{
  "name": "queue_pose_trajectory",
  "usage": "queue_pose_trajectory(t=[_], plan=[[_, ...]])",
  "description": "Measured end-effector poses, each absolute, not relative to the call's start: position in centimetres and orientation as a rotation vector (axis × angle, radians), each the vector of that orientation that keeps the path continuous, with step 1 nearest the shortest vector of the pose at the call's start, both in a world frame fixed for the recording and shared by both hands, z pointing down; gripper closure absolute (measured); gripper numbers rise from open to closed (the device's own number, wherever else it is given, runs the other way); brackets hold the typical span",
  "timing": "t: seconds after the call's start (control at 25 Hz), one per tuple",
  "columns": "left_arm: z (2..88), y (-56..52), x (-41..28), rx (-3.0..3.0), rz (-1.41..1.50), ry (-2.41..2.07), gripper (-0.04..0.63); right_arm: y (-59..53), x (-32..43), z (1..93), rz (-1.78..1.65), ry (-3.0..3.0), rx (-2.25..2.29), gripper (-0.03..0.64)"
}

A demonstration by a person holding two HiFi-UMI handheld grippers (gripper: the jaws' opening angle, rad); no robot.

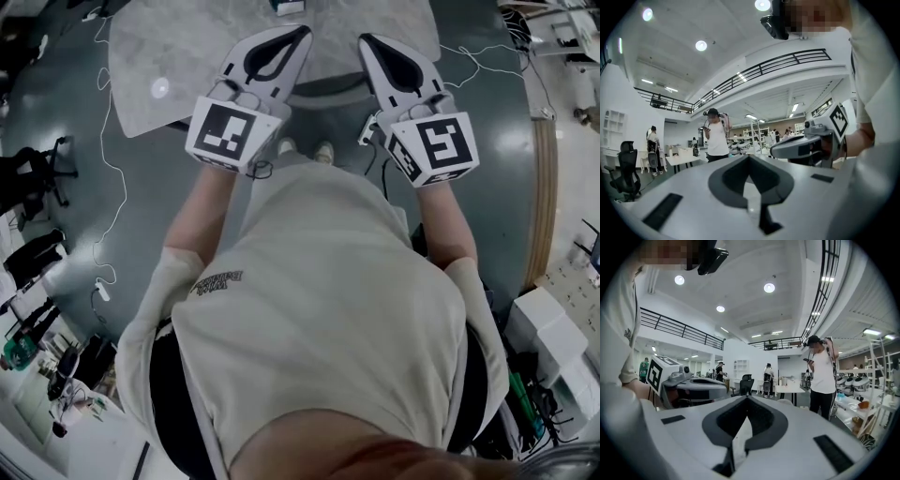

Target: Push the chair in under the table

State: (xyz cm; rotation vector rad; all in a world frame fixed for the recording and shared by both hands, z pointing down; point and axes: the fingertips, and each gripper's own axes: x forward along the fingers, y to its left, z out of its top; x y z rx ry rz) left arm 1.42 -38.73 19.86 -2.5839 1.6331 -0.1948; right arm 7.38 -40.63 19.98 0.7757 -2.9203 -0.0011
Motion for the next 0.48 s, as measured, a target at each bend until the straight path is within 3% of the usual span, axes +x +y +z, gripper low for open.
queue_pose_trajectory(t=[0.48], plan=[[15.4, -39.1, 0.9, -2.545, -0.106, 1.614, 0.584, -39.9, 6.4, 15.8, -0.094, -2.999, 0.794, 0.607]])
